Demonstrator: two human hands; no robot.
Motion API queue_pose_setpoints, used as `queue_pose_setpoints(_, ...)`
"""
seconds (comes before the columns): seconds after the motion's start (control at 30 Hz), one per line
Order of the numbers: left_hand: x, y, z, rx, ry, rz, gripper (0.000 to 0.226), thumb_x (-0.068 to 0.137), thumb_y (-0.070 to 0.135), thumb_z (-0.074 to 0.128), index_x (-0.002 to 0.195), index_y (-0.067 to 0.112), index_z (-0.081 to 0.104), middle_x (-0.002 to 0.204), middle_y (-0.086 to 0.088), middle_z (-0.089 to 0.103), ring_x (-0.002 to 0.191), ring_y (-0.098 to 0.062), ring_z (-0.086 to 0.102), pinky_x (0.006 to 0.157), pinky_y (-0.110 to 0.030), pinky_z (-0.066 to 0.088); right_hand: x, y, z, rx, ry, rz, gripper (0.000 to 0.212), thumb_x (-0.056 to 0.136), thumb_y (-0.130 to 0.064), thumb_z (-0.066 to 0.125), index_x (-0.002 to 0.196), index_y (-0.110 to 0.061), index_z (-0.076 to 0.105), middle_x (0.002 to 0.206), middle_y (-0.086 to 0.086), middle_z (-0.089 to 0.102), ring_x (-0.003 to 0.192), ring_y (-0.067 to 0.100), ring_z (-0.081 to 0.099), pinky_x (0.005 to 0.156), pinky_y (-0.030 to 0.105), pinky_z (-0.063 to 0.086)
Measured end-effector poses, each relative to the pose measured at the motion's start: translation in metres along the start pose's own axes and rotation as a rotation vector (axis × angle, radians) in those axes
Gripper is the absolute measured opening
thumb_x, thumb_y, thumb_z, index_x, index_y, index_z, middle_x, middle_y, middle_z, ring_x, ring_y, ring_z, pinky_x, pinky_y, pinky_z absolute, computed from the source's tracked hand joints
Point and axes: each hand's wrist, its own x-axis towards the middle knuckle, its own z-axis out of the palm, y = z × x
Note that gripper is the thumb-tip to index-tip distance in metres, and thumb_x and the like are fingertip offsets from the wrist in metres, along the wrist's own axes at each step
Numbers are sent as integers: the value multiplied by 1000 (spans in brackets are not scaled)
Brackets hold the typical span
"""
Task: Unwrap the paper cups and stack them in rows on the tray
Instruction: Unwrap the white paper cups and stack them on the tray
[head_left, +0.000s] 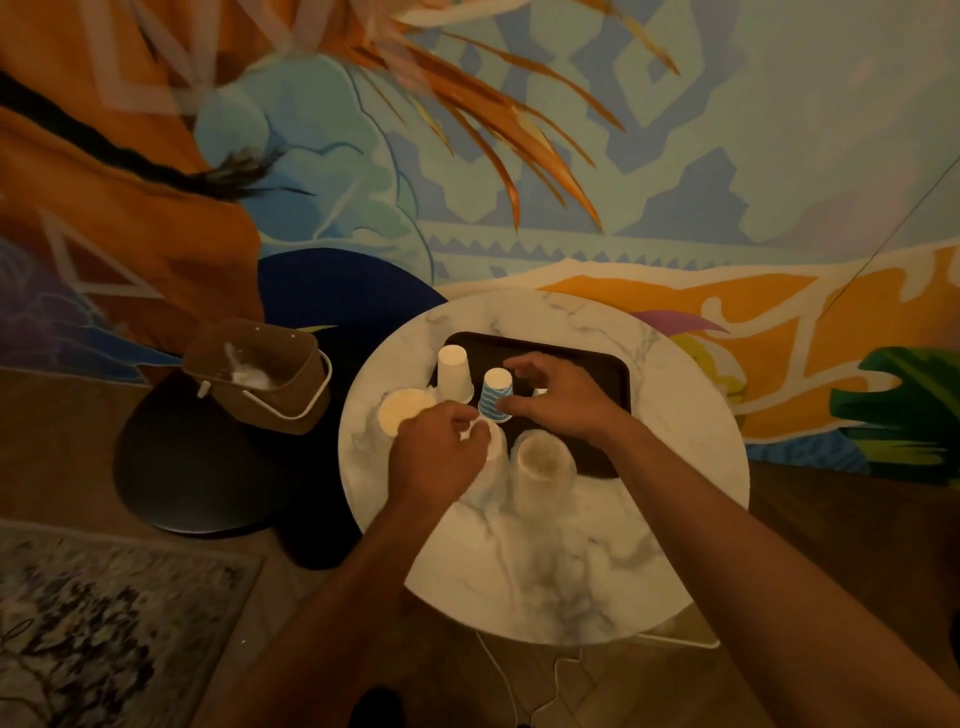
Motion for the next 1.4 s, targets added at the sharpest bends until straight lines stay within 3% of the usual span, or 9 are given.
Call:
queue_pose_setpoints(0.2,45,-27,-63,-26,6,-16,21,97,30,66,115,23,73,114,5,73,108,-12,65,105,-38,51,25,-57,35,-40,1,-78,60,80,-46,82,135,-38,59,133,-14,62,118,7,59,92,26,49)
queue_pose_setpoints(0.43,94,-97,-138,-130,44,-52,14,92,28,70,104,25,76,97,10,75,92,-7,68,89,-30,57,77,-132,103,-14,-9,-102,54,81,-42,82,130,-36,63,135,-14,62,122,9,58,93,27,53)
queue_pose_setpoints(0.6,138,-161,-179,-29,-52,-83,6,95,28,68,97,27,74,82,18,65,77,1,59,66,-15,44,109,-172,161,-34,-49,-59,49,86,-36,79,133,-32,62,138,-11,60,125,13,57,91,25,48)
queue_pose_setpoints(0.77,176,-217,-213,9,-178,-85,14,95,25,67,91,38,66,97,14,68,91,-3,63,82,-25,53,137,-193,204,-108,-114,-15,41,91,-34,76,130,-28,65,138,-6,61,124,16,58,97,29,49)
queue_pose_setpoints(0.9,209,-252,-229,17,-230,-147,13,94,27,68,105,33,69,106,8,69,97,-6,64,87,-29,55,166,-203,219,-131,-152,20,42,93,-30,74,133,-23,63,138,-4,61,120,16,59,92,25,47)
queue_pose_setpoints(1.03,247,-280,-238,-10,-207,-263,4,98,26,63,99,30,64,95,9,58,90,-8,57,92,-34,52,202,-206,238,-148,-217,41,39,92,-31,73,129,-22,64,127,-3,65,105,13,60,83,24,45)
queue_pose_setpoints(1.17,283,-305,-239,90,-210,-303,31,97,33,64,126,25,62,121,-5,60,109,-20,59,94,-38,52,244,-205,260,-135,-297,84,42,90,-31,75,130,-24,63,126,-3,64,107,14,62,86,27,50)
queue_pose_setpoints(1.3,318,-325,-235,205,-181,-285,14,95,32,66,98,18,62,99,-4,67,96,-22,66,88,-38,55,277,-207,276,-120,-371,104,34,91,-28,73,124,-22,66,120,-3,66,105,13,62,90,29,52)
queue_pose_setpoints(1.4,340,-340,-225,263,-199,-292,12,93,35,65,97,23,62,101,-3,68,97,-23,67,87,-39,56,297,-204,289,-145,-409,116,35,92,-28,73,125,-22,67,126,-2,67,113,16,63,99,33,52)
